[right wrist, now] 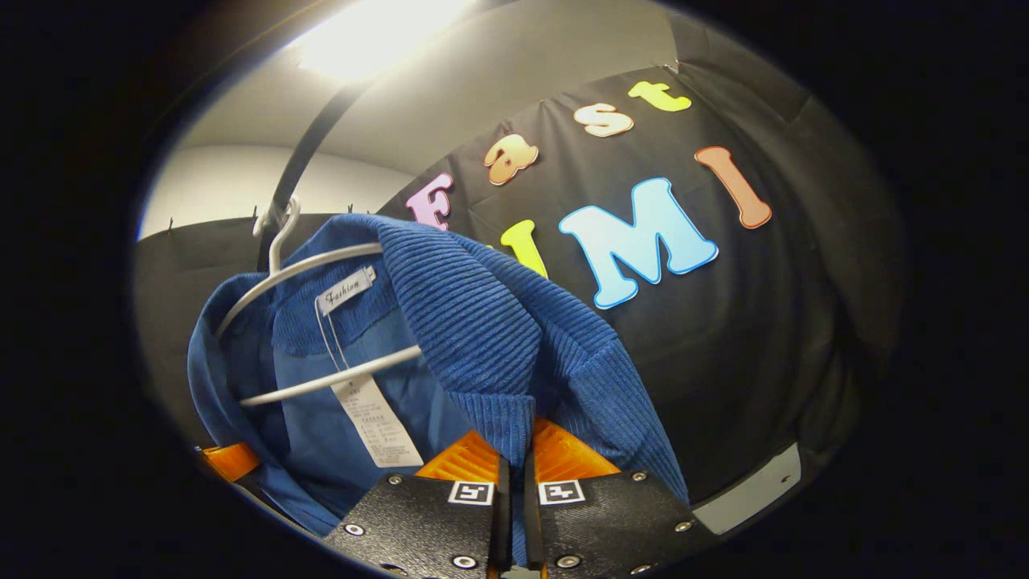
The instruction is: Grasp the clothes on the hanger with both hands and then place them into the laundry hamper below.
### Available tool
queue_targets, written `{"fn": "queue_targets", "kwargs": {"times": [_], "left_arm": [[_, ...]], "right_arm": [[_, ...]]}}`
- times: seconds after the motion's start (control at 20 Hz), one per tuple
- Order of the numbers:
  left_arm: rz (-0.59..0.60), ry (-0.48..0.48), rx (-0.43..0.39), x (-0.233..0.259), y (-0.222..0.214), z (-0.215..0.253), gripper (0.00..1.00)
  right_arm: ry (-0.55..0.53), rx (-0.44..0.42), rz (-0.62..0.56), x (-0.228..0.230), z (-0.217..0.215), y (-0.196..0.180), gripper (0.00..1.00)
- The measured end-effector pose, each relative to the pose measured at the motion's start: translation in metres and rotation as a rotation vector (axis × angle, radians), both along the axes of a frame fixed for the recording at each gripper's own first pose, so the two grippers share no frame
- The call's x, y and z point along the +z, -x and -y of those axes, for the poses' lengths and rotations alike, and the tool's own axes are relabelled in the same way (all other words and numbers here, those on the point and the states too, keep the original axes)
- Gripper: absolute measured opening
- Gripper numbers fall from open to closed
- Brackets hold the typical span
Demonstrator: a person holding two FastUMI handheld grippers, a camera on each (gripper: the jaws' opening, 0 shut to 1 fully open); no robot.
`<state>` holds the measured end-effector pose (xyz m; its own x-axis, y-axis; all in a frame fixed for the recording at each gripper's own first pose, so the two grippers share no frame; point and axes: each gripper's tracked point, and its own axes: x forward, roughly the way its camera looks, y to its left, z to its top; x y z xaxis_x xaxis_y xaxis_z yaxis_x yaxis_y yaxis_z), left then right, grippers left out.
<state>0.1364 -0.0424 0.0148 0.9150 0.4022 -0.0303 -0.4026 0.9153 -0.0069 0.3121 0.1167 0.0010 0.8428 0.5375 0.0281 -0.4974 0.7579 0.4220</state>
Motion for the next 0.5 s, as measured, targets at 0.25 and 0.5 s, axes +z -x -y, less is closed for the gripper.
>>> {"fn": "queue_targets", "kwargs": {"times": [0.25, 0.5], "left_arm": [[0.041, -0.007, 0.056, 0.03, 0.019, -0.032, 0.05], [0.084, -0.027, 0.09, 0.055, 0.031, -0.05, 0.05]], "right_arm": [[-0.079, -0.032, 0.015, 0.027, 0.021, -0.02, 0.06], [-0.146, -0.053, 0.002, 0.044, 0.032, -0.046, 0.06]]}}
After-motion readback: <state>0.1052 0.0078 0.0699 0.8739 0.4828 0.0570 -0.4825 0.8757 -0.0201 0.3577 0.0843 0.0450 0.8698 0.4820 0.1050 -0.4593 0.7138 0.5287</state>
